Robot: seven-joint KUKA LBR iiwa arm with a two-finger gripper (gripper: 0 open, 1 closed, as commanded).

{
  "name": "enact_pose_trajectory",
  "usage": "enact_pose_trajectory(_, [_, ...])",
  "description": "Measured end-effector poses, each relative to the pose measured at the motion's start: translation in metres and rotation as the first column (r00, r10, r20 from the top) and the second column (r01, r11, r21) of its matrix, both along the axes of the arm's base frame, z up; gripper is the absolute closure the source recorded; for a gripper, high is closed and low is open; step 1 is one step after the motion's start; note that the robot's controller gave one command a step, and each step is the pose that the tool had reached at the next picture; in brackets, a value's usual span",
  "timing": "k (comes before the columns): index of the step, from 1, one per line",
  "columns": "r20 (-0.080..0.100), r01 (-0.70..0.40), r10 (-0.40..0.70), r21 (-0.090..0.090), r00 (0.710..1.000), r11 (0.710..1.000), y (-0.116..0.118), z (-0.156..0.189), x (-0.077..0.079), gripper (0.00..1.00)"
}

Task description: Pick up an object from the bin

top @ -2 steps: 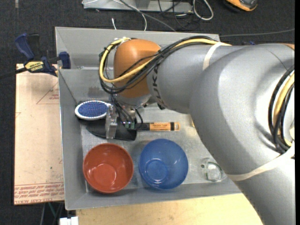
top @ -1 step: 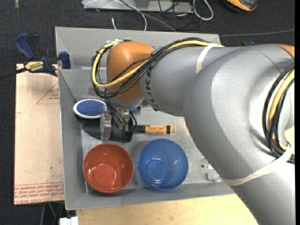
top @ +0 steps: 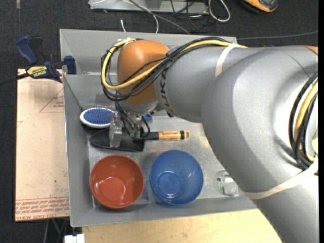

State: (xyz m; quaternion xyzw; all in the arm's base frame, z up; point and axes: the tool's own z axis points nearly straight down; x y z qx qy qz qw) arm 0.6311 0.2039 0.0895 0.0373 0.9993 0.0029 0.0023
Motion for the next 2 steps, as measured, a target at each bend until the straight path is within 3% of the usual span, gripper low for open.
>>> enact_pose_trajectory(1, [0.003,0.001,-0.001,-0.002,1.000,1.000,0.005,-0.005,-0.004,1.00])
enact_pose_trajectory(2, [0.015,-0.311,0.311,-0.003,0.950,0.950,0.011,0.109,0.008,1.00])
